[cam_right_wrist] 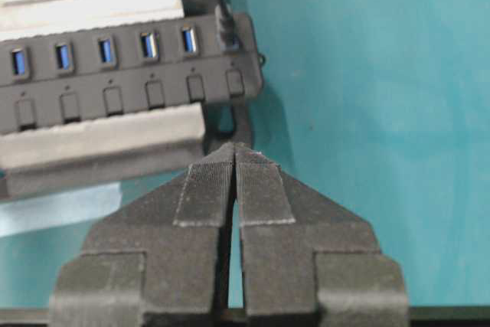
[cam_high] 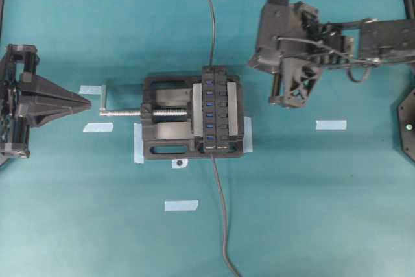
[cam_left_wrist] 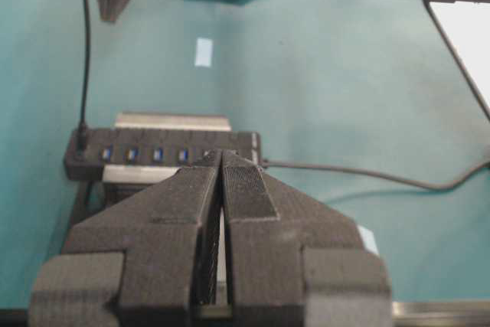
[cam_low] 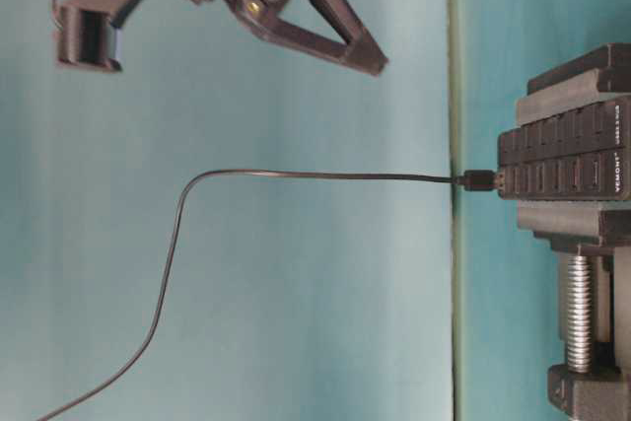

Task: Insert the USB into the center port of the fixed hub
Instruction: 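Move the right gripper over the hub toward the black USB cable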

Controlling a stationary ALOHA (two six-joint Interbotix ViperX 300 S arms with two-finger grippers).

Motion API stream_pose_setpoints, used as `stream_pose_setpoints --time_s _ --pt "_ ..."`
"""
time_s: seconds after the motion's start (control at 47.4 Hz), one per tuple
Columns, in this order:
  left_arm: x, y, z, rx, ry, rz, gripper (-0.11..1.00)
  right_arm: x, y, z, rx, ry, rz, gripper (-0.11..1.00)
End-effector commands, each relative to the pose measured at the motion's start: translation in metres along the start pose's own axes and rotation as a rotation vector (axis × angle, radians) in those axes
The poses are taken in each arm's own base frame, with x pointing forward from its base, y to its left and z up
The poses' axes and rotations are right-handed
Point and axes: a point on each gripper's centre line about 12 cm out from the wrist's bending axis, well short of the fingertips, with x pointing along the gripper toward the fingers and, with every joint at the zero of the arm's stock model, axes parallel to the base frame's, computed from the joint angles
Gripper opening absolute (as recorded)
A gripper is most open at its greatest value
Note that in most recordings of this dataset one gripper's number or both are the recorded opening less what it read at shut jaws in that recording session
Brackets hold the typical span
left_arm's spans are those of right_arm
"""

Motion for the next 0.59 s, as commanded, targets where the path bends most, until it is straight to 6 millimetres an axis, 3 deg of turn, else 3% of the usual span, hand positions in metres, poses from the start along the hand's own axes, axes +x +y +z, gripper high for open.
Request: stream_pose_setpoints --time_s 0.0,0.57 --pt "0.002 -0.001 0.011 0.002 -0.027 -0.003 0.01 -0.001 -0.002 0.015 -0.012 -0.052 -0.003 0.02" --pt "0.001 -0.001 0.01 0.002 -0.024 -0.003 0.01 0.026 -0.002 0.021 -0.057 -0.017 -0.014 0.02"
